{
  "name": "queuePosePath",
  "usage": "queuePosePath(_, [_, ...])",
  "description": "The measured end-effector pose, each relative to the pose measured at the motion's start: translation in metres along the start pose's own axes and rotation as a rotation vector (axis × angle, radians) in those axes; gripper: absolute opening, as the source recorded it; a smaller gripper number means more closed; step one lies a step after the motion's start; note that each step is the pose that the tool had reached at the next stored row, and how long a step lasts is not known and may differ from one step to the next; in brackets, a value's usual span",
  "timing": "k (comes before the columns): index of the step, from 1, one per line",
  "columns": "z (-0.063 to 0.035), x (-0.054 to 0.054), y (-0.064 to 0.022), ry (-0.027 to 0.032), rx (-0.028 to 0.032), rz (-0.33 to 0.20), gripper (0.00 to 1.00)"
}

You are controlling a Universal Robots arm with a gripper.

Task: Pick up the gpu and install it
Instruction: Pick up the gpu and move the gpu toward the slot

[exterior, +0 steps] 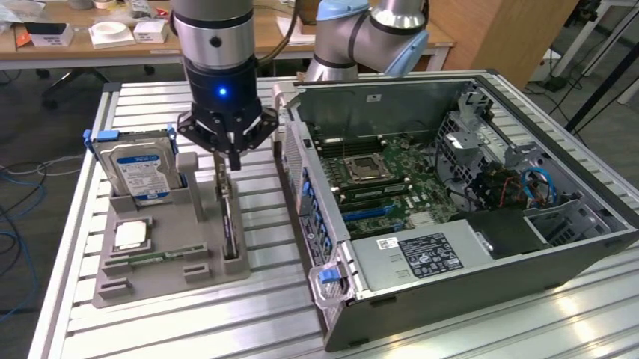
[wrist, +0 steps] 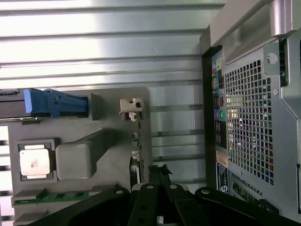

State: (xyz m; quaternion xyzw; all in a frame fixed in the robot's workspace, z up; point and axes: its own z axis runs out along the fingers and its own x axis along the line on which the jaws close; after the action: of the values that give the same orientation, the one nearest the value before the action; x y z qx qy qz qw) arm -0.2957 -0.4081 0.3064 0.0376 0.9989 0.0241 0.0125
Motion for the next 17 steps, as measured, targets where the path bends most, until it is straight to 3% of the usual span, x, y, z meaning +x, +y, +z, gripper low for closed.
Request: queuePosePath(17, [0.0058, 0.0048, -0.0029, 0.0001, 0.0001, 0.000, 0.11])
